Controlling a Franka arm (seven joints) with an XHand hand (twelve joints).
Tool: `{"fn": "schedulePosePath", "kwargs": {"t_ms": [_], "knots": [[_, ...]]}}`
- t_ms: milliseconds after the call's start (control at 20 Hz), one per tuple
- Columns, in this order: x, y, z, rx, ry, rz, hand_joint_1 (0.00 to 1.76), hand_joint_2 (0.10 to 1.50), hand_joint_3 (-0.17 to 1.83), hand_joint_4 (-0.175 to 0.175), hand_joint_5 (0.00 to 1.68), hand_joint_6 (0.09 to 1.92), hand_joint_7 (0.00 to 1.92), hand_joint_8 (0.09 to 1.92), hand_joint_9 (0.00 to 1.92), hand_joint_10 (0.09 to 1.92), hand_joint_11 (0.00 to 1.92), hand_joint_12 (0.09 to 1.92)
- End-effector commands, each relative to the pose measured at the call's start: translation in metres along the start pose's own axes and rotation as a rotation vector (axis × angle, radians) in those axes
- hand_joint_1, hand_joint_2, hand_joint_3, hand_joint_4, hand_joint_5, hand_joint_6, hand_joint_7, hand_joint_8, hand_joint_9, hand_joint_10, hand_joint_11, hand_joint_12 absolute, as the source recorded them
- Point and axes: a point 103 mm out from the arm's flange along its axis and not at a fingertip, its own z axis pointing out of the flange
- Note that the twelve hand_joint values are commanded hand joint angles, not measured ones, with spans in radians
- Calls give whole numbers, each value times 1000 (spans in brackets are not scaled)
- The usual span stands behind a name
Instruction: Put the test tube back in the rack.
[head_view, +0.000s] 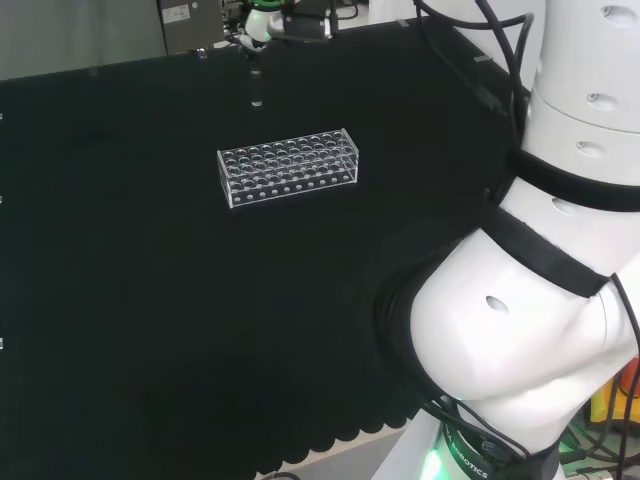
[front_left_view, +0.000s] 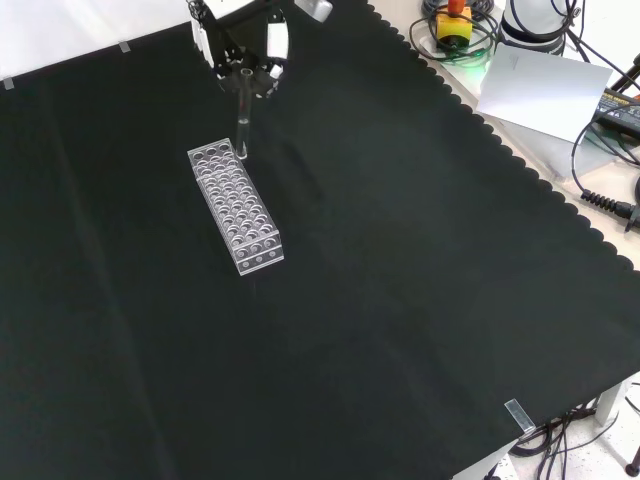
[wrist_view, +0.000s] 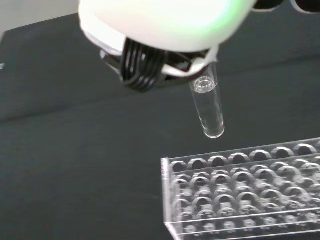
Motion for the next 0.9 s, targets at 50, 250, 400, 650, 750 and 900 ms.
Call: {"fn": "schedulePosePath", "kwargs": {"t_ms": [50,250,400,650,750,900], "knots": [[4,1,2,8,8,-22,1243,534,760,-175,1499,279,1866,383,1704,403,1196,1037],[-10,0,6,15,-9,0,1243,533,760,-175,1499,279,1866,383,1705,404,1196,1037],[-21,-1,11,21,-30,19,1243,533,761,-175,1499,278,1866,383,1704,404,1196,1037],[-34,-1,22,38,-63,35,1243,533,761,-175,1500,277,1866,384,1704,405,1196,1037],[-36,0,26,48,-68,39,1243,533,761,-175,1500,277,1866,384,1704,406,1196,1037],[-37,0,33,64,-73,39,1243,533,761,-175,1500,277,1866,384,1704,406,1196,1037]]}}
